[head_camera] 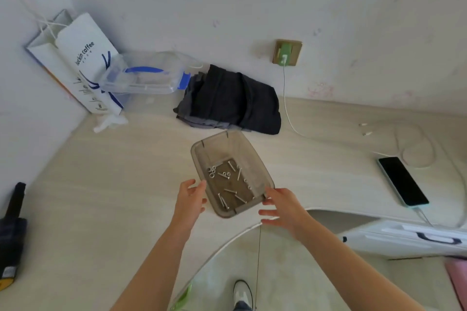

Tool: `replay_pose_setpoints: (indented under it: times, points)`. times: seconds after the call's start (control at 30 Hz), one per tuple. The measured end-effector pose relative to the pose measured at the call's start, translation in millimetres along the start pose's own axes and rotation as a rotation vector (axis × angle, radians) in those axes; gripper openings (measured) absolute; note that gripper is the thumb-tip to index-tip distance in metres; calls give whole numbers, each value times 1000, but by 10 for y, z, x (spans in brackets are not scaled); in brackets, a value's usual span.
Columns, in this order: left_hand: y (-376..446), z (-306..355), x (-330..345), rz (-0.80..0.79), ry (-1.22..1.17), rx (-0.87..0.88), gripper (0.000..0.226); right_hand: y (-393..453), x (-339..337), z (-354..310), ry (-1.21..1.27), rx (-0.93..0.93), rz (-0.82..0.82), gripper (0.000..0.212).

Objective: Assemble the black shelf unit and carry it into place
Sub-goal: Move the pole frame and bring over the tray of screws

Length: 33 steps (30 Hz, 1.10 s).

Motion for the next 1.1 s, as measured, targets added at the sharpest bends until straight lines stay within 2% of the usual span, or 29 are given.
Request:
replay_pose_setpoints:
  times: [0.23,0.4,0.53,0.83,1.1]
  points:
    - [450,159,178,-93,-90,-133,42,215,178,92,116,199,-52,31]
    - [525,100,274,-88,-84,-175,34,309,168,67,-1,113,3,25]
    - [467,116,254,-105,-87,-146,34,286,149,36,-26,70,7,23]
    - [-22,206,198,-112,-154,-6,34,-132,28,181,190,-56,88,18]
    - [-710,3,194,-191,-137,84,32,-960,-57,744,375,-176,179,29]
Point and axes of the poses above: each hand's wrist, its own y-axis towards the middle knuckle, its own x-axis out of the palm, z = x × y, the point moved 5 cm from there along y, towards the middle knuckle, and after that the axes turned 12 degrees about y, right-handed, at the moved point
